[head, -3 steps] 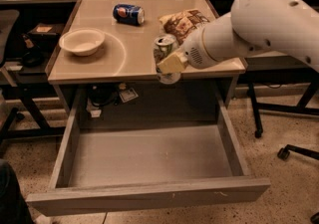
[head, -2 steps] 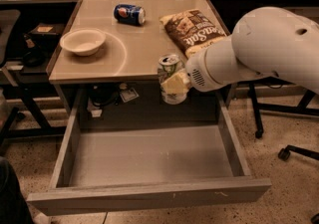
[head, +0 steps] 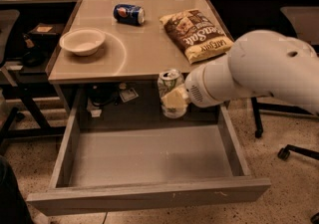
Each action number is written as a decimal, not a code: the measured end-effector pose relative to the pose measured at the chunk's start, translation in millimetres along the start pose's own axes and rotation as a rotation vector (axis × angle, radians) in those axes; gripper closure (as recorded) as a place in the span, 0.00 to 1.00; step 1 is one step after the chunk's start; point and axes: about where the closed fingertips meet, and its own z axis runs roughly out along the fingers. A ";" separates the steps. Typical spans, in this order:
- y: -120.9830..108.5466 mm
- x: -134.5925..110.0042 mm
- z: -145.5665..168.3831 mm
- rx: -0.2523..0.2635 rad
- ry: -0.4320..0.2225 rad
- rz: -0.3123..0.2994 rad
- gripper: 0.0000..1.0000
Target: Place 7up can into top drawer
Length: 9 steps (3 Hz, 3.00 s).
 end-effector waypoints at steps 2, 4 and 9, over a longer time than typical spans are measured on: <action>34.5 86.5 45.8 -0.064 0.043 0.126 1.00; 35.3 93.6 56.3 -0.060 0.022 0.159 1.00; 8.2 115.2 129.4 0.067 -0.155 0.241 1.00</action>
Offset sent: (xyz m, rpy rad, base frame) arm -0.0709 0.0069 -0.1423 0.1089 0.1836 -0.0677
